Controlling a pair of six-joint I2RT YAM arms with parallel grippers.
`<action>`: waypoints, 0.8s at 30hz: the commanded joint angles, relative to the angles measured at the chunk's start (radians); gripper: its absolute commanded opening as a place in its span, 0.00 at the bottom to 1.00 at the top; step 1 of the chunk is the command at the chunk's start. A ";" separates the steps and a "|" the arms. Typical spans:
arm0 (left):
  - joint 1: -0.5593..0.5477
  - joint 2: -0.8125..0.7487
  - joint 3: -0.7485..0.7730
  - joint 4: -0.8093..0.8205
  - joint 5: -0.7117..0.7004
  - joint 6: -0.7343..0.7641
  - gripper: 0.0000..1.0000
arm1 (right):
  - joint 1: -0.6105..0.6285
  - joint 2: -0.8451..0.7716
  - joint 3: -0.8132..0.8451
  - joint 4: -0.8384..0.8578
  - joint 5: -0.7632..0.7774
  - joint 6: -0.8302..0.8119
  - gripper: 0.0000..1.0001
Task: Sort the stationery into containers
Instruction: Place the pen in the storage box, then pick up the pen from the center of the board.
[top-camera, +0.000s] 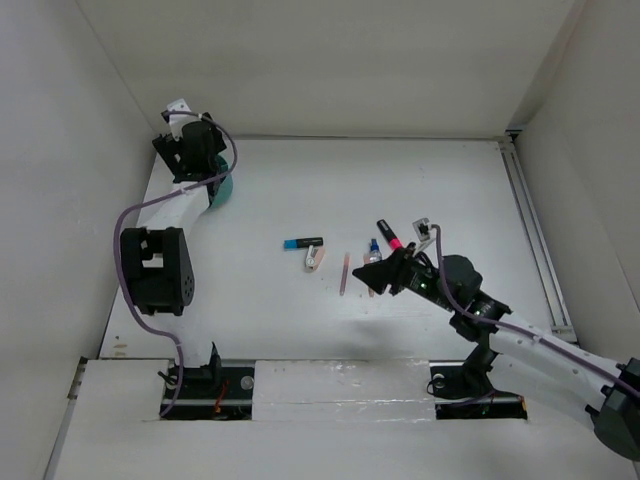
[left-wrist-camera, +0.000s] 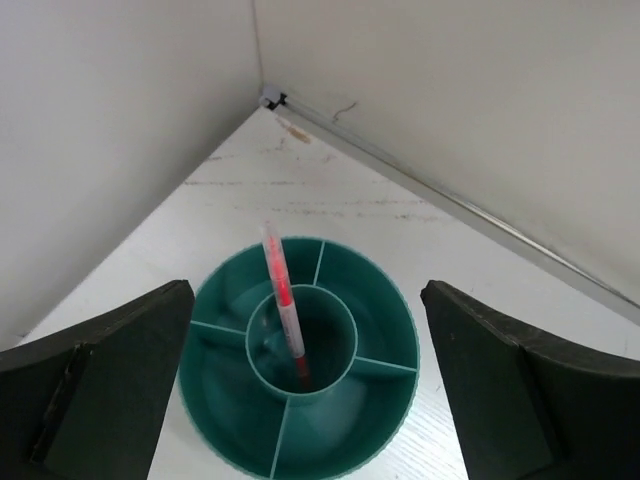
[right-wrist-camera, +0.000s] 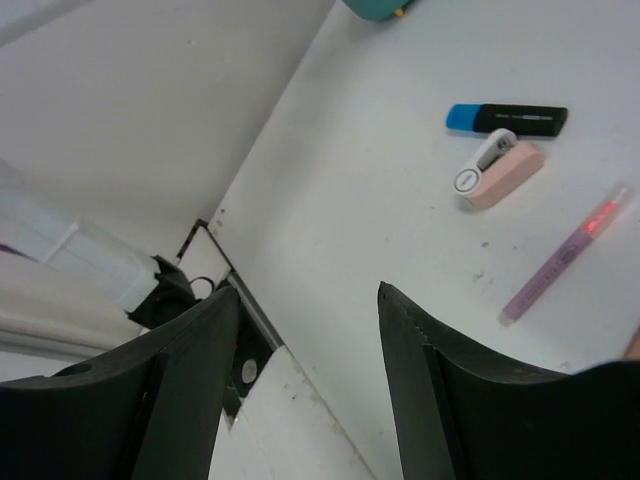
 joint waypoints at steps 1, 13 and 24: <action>-0.003 -0.101 0.061 -0.033 0.019 -0.015 1.00 | 0.011 0.028 0.080 -0.060 0.081 -0.035 0.64; -0.003 -0.244 0.511 -0.734 0.442 -0.236 1.00 | -0.052 0.385 0.397 -0.517 0.268 -0.111 0.59; -0.003 -0.788 -0.150 -0.730 0.480 -0.238 1.00 | -0.021 0.725 0.643 -0.667 0.424 -0.125 0.54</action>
